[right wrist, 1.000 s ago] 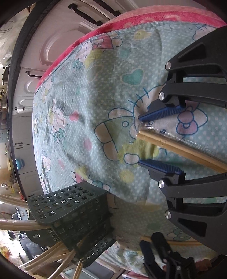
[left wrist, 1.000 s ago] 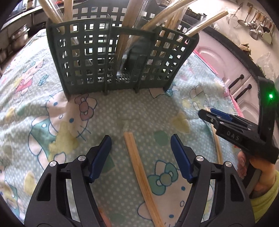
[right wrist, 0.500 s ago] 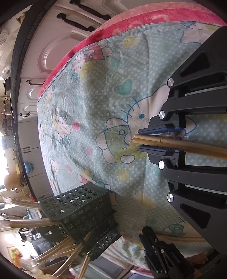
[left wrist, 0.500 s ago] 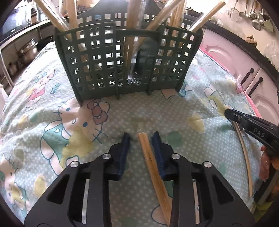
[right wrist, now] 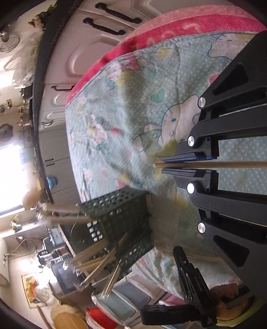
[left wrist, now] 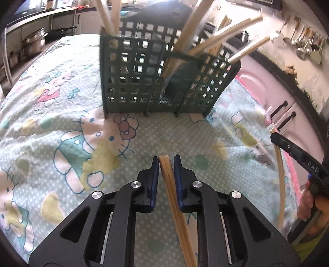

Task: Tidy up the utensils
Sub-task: 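Close the left tool on a wooden chopstick while the right tool grasps another, then lift both held chopsticks upright and raise them above the green caddy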

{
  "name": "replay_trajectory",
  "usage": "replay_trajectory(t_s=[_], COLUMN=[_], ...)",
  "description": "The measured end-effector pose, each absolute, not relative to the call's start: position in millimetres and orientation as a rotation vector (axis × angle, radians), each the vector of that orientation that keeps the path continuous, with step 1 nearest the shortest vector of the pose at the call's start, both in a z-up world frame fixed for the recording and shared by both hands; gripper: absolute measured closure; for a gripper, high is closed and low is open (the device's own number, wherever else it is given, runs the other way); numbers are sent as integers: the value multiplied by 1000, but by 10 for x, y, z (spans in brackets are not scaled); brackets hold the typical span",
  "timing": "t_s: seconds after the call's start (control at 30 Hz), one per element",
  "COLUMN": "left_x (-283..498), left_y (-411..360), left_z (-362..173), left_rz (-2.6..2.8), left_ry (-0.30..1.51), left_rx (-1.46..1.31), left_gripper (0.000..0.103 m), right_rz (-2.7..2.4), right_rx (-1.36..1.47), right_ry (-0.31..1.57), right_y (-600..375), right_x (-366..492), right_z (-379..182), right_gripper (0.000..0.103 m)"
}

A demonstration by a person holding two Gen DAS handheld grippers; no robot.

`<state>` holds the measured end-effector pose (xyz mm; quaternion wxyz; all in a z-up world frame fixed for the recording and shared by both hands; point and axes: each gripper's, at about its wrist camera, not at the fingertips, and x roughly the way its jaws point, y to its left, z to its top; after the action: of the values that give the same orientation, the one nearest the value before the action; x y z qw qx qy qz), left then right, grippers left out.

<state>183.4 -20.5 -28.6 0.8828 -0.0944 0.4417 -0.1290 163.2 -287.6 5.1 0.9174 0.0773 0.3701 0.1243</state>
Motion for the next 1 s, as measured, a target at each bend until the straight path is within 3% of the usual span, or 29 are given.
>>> replay_trajectory(t_s=[1.0], left_x=[1534], left_y=[181], left_z=[1180], left_rz=[-298], left_ry=[557], left_rx=[-273], left_gripper=[100], right_rz=[475], right_rx=[120], right_ry=[418], right_y=[-2242], right_x=[1278], right_z=[1263], right_gripper=[97])
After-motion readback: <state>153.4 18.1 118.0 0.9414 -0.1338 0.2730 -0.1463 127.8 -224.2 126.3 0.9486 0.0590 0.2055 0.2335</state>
